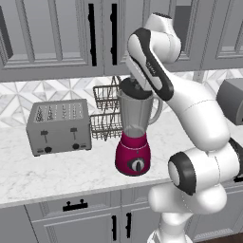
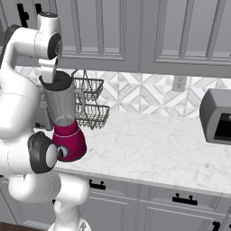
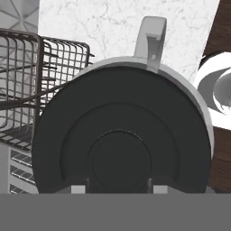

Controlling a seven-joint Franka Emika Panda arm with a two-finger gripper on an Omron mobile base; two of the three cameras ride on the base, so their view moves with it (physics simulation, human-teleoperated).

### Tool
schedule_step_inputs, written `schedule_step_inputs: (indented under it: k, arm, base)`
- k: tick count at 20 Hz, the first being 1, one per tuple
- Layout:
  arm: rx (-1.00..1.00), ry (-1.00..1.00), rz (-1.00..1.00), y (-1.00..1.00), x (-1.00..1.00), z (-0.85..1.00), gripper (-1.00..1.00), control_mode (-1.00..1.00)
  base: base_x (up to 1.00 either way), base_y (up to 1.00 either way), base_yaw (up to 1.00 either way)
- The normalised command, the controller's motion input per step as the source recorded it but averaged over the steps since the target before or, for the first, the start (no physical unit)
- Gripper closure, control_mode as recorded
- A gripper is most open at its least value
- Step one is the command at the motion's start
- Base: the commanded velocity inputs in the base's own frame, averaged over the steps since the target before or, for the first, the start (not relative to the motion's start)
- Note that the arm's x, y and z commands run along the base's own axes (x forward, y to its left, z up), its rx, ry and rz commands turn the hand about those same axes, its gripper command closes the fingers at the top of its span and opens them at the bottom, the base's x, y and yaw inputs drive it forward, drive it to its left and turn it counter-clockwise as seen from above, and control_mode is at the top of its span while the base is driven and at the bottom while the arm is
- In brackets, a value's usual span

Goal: Close the lid blender by securely placing the lid on top.

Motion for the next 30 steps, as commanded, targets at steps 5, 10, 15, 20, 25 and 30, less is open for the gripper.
schedule_step_inputs:
  k: [5, 10, 15, 20, 25, 30]
  arm:
    - [-0.01, 0.00, 0.00, 0.00, 0.00, 0.13, 1.00, -1.00]
    - [-0.03, 0.02, 0.00, 0.00, 0.00, 0.00, 1.00, -1.00]
    - [-0.05, 0.03, 0.00, 0.00, -0.01, -0.07, 1.00, -1.00]
    - [-0.08, 0.00, 0.00, 0.00, -0.03, 0.00, 1.00, -1.00]
    - [-0.10, 0.00, 0.00, 0.00, -0.04, 0.00, 1.00, -1.00]
    - [-0.08, 0.00, 0.00, 0.00, 0.00, 0.01, 1.00, -1.00]
  base:
    - [0.00, 0.00, 0.00]
    - [0.00, 0.00, 0.00]
    - [0.00, 0.00, 0.00]
    - [0.00, 0.00, 0.00]
    - [0.00, 0.00, 0.00]
    - [0.00, 0.00, 0.00]
